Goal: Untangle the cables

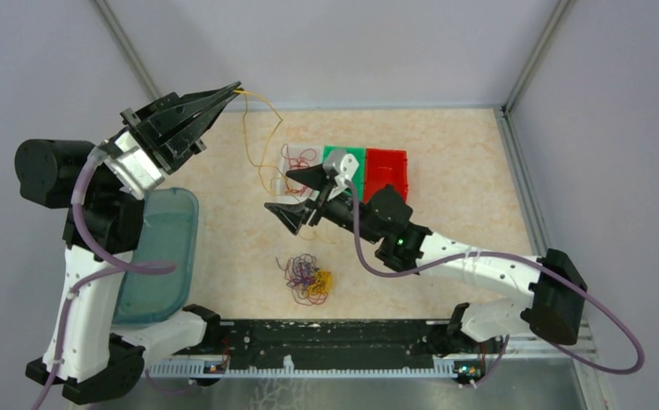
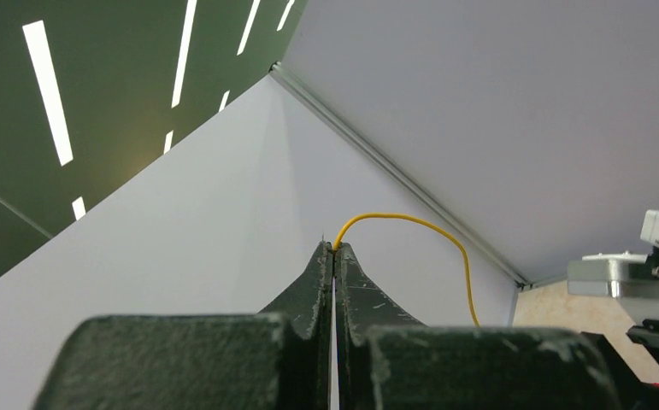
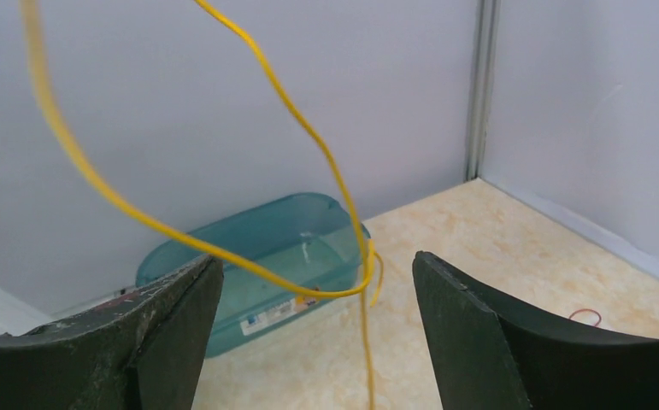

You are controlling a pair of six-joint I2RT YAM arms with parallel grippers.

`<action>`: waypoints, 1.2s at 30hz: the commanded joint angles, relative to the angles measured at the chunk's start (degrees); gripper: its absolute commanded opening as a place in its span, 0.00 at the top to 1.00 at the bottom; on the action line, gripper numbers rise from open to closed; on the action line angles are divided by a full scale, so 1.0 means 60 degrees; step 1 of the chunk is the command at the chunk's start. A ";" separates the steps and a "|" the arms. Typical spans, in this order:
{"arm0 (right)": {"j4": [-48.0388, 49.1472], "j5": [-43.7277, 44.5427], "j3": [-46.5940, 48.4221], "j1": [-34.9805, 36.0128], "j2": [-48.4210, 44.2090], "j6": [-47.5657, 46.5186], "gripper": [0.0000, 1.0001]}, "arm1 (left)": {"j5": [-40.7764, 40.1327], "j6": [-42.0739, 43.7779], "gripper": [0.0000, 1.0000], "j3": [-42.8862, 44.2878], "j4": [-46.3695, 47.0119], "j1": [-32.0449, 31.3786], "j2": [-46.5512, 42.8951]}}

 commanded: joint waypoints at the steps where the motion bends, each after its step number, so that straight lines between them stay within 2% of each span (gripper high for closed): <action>1: -0.0172 0.0394 0.0693 -0.0085 0.0474 -0.0597 0.21 | 0.0343 -0.0296 1.00 0.0000 0.0206 -0.0039 -0.0069; 5: -0.0042 0.0754 0.0902 -0.0106 0.0779 -0.0927 0.32 | 0.0361 -0.0451 1.00 -0.0053 0.0264 -0.0044 -0.0085; 11: 0.0404 0.0737 0.0868 -0.0328 0.0678 -0.0785 0.81 | 0.0302 -0.0585 1.00 -0.0371 0.0279 -0.0048 -0.0273; 14: 0.0535 0.0765 0.0597 -0.0559 0.0328 -0.0469 0.98 | 0.0220 -0.0617 1.00 -0.0795 0.0293 -0.0037 -0.0478; 17: 0.0487 0.0829 0.0331 -0.1055 -0.0138 -0.0043 1.00 | 0.0049 -0.0747 1.00 -0.1471 0.0255 -0.0040 -0.0735; 22: -0.0394 0.1447 0.0195 -0.1977 -0.0753 0.0591 1.00 | -0.0339 -0.0257 0.83 -0.2963 -0.0932 -0.0041 -0.1186; 24: -0.0933 0.1642 0.0292 -0.2412 -0.0912 0.0877 1.00 | -0.0223 0.0348 0.68 -0.3330 -0.2148 -0.0048 -0.1199; 27: -0.1988 0.2113 0.0618 -0.2973 -0.0957 0.1023 1.00 | -0.0086 0.1170 0.51 -0.3603 -0.4077 -0.0063 -0.1073; 29: -0.2582 0.2284 0.0848 -0.3352 -0.0889 0.1033 1.00 | -0.0131 0.1512 0.35 -0.3842 -0.4750 -0.0061 -0.1081; 34: -0.3020 0.2555 0.0998 -0.4099 -0.0561 0.0992 1.00 | -0.0498 0.2076 0.15 -0.4434 -0.5621 -0.0063 -0.1373; 36: -0.2958 0.2702 0.0998 -0.4366 -0.0393 0.0957 1.00 | -0.0665 0.2233 0.10 -0.4480 -0.6104 -0.0057 -0.1390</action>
